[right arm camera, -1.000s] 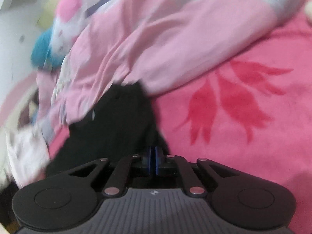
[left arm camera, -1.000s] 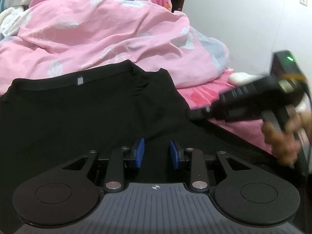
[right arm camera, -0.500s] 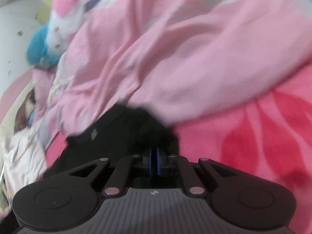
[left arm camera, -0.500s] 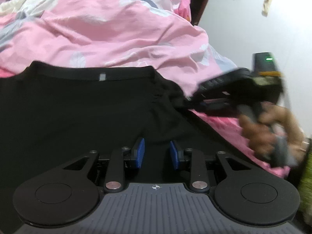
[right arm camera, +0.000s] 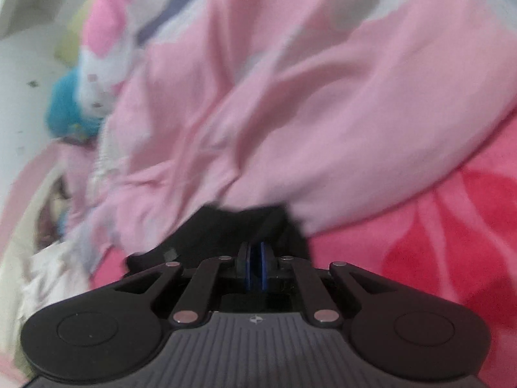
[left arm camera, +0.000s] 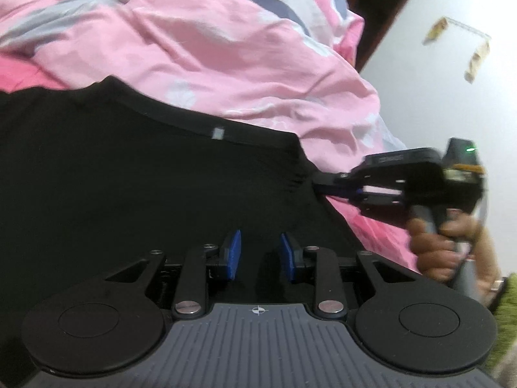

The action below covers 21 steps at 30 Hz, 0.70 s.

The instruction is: Fold clothes

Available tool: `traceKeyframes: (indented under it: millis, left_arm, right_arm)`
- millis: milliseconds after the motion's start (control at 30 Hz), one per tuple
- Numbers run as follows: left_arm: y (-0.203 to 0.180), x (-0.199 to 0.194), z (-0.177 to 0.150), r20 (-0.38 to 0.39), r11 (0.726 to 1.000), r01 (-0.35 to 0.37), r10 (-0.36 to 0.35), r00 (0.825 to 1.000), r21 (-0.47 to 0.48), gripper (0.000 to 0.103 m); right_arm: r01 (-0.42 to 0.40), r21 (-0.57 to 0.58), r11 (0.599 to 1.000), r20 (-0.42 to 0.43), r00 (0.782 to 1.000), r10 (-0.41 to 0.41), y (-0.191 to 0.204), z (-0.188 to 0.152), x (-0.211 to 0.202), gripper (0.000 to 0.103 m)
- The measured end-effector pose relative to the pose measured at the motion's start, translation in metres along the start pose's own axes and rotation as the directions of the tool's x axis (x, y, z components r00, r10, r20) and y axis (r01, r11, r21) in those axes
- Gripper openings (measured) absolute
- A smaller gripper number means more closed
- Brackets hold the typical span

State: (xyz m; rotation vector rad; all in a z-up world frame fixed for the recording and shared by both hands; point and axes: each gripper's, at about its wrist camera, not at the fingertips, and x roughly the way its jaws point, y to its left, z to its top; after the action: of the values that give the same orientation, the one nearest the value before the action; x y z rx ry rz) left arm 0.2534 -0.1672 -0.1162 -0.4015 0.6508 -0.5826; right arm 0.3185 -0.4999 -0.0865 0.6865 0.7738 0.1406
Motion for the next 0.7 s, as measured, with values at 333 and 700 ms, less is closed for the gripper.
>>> traceKeyframes:
  millis: [333, 700]
  left_arm:
    - [0.010, 0.002, 0.001, 0.005, 0.997, 0.033, -0.033, 0.999, -0.066, 0.028]
    - [-0.011, -0.037, 0.024, -0.042, 0.996, -0.085, 0.085, 0.996, -0.005, 0.030]
  right_arm:
    - [-0.006, 0.212, 0.977, 0.306, 0.950, -0.060, -0.048, -0.040, -0.213, 0.006]
    - [-0.118, 0.222, 0.968, 0.483, 0.876, -0.004, -0.001, -0.151, -0.455, 0.007]
